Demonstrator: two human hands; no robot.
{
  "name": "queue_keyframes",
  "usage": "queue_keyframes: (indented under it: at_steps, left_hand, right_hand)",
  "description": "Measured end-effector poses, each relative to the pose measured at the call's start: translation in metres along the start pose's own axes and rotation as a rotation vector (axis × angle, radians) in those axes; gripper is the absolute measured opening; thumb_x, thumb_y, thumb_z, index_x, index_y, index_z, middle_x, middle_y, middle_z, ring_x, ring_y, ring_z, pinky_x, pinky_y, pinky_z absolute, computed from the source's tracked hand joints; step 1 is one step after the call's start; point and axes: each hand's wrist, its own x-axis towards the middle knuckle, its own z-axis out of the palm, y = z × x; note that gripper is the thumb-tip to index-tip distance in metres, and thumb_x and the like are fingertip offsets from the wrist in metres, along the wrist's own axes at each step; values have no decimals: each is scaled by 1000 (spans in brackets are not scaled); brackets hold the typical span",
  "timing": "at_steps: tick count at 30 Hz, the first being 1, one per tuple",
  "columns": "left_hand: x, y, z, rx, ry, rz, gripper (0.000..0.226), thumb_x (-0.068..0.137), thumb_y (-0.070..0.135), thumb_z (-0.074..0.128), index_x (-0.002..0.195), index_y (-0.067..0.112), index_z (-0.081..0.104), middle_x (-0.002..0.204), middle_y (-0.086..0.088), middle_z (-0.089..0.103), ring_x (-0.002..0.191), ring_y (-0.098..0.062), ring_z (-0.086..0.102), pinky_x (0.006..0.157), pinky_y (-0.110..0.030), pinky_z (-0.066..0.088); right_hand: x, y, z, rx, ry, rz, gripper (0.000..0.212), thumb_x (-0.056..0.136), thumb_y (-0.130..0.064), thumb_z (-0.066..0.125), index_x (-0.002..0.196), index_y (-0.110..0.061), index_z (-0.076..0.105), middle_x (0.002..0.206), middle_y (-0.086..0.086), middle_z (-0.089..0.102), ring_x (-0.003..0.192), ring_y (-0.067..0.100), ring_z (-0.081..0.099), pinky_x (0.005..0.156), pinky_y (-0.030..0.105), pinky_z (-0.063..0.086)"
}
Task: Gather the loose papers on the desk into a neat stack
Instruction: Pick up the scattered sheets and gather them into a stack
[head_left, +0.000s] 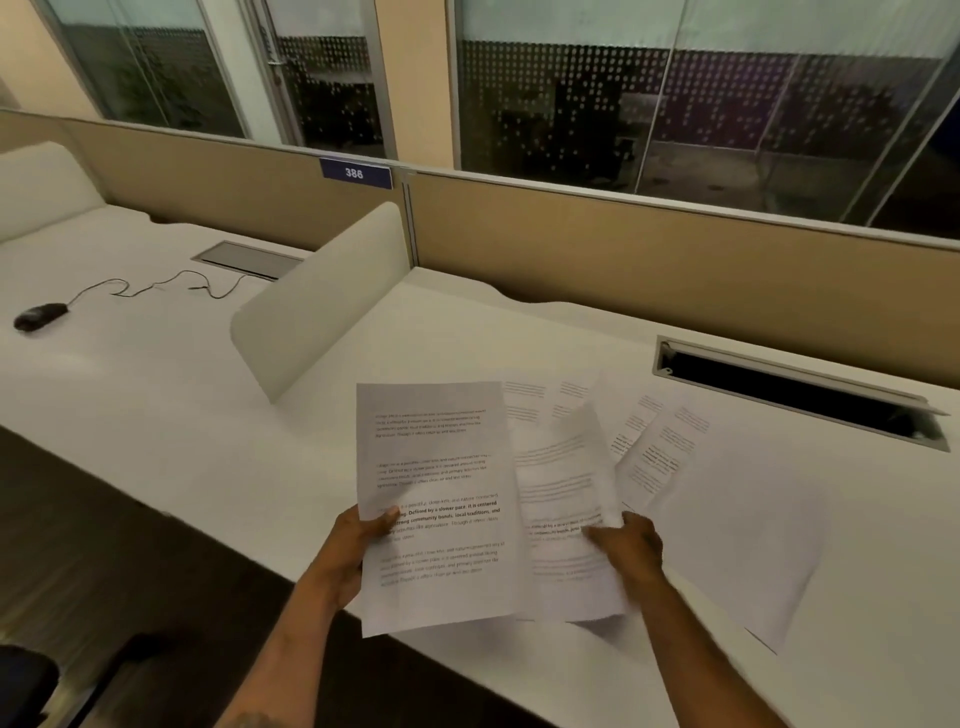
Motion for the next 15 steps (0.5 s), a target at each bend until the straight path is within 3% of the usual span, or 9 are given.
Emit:
queue_keyframes:
  at_steps: [4,7,10,15]
  left_hand:
    - [2,12,-1,14,5,33,38,92,5,61,129,-1,59,124,-32,67,106,-48,68,81,-56,61]
    - [6,18,2,31,27,48,40,91,7,63,131,1,58,124,-30,68,112,-51,65,86,-59,58]
    - [12,21,13,71,11,45,44,89,10,67,132,2,58,124,-28,69,111,-49,66,93,-62,54]
    - [20,15,48,113,-123,43,52,85,19,72,132,3,60,127,-27,68,113,-47,66,93,-58,56]
  right_hand:
    - [3,-35,-50,252,99,-230,45,79,-23,78,121,-11,67,118,11,71,108,32,67,99,51,53]
    - [0,-49,-94,448,117,-234,40,85,-18,75,122,-6,66,113,15,72,101,34,70,91,44,56]
    - [-15,-57,-108,499,9,-228,38,88,-21,73,122,-7,66,109,11,73,93,27,71,80,32,56]
    - [-36,-58,-65,504,-151,-257,38,83,-19,77,120,-12,69,113,5,76,102,24,74,96,43,56]
